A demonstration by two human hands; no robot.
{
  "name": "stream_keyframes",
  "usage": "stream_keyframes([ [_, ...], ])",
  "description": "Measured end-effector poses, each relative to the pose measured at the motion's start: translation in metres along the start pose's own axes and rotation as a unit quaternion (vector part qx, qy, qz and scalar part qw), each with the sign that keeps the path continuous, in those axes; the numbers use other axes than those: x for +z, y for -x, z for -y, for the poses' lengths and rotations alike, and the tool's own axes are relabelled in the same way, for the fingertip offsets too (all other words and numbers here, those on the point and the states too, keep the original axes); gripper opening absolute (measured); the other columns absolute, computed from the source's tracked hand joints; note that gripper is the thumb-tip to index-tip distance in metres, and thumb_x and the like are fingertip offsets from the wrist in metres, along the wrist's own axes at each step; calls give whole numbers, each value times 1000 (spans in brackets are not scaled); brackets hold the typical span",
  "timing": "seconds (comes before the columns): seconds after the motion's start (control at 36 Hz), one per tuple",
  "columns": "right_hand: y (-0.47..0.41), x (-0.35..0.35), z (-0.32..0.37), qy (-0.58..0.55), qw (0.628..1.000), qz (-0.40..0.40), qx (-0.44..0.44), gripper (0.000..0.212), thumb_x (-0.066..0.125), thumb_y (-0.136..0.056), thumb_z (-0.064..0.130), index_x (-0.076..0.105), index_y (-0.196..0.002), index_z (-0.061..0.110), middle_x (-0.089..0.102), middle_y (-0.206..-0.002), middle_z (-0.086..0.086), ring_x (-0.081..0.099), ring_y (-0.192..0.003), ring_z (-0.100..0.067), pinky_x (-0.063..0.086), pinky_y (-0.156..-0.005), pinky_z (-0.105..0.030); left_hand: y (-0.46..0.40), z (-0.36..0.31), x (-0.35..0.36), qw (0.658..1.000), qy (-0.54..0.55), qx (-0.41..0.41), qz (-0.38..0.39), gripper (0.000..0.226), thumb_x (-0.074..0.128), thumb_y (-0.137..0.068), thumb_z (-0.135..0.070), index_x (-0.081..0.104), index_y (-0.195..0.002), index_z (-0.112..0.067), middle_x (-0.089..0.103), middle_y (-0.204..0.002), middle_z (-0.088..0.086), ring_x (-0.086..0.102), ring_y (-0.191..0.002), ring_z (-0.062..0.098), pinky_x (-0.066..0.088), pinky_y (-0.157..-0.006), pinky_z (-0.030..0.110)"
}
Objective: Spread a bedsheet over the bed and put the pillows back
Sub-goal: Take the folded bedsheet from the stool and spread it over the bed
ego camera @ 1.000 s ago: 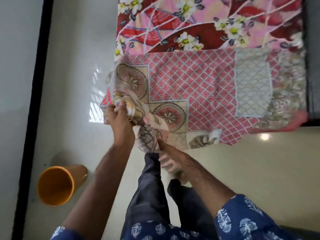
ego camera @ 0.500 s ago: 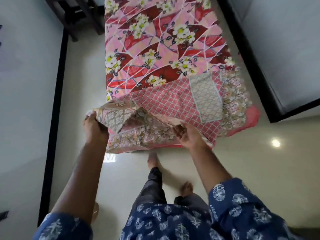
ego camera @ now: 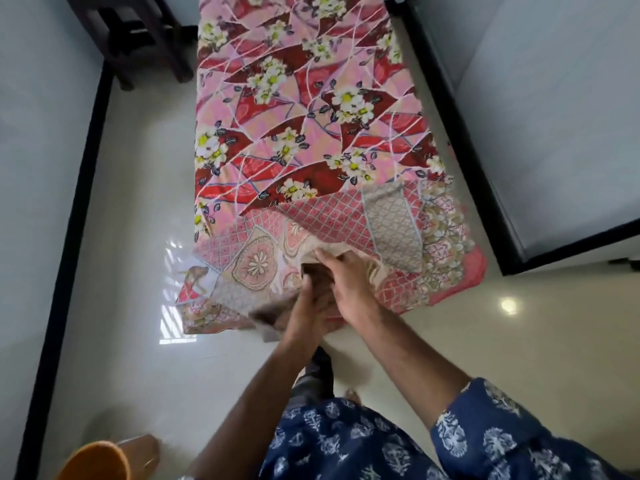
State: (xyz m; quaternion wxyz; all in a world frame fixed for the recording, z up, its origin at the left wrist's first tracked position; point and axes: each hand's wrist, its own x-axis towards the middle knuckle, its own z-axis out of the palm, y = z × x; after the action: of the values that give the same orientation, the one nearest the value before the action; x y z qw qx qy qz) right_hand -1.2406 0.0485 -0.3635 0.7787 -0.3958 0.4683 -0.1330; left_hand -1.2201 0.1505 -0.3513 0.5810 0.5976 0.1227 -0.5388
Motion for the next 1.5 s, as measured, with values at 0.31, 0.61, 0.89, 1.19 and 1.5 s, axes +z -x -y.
stream_keyframes([
  [0.31,-21,-34,-3,-153,981,-18,117,37,67,-94,40,68,-117,10,76,-111,-13,68,-112,-34,52,-98,-51,-30,-84,36,982,57,68,-166,60,49,-99,-58,56,-131,-7,67,-112,12,66,-98,27,56,-79,38],
  [0.61,-89,-112,-11,-246,936,-175,179,34,72,-86,12,60,-116,4,66,-98,-11,68,-70,-24,58,-58,-33,-45,-110,23,972,78,153,-158,37,47,-104,-48,62,-111,-15,75,-73,-5,74,-70,12,58,-61,28],
  [0.89,-81,-134,-8,-33,993,-27,111,44,67,-92,-1,50,-128,19,59,-107,1,69,-96,-18,54,-59,-11,-25,-99,64,956,136,200,-165,34,40,-108,-38,59,-105,-10,77,-78,2,75,-76,20,59,-89,47],
  [1.19,-69,-210,6,-3,987,-78,138,49,70,-81,-18,60,-109,21,77,-81,-12,72,-52,-17,54,-42,-28,-29,-89,61,923,169,265,-223,64,55,-100,-46,48,-141,3,62,-135,24,65,-118,39,60,-86,55],
  [1.5,-78,-276,7,-5,979,-31,199,29,49,-98,10,64,-117,-7,71,-95,-22,74,-72,-33,60,-55,-35,-43,-76,50,901,241,256,-256,72,55,-94,-60,54,-142,-6,62,-137,20,60,-124,43,60,-62,40],
])
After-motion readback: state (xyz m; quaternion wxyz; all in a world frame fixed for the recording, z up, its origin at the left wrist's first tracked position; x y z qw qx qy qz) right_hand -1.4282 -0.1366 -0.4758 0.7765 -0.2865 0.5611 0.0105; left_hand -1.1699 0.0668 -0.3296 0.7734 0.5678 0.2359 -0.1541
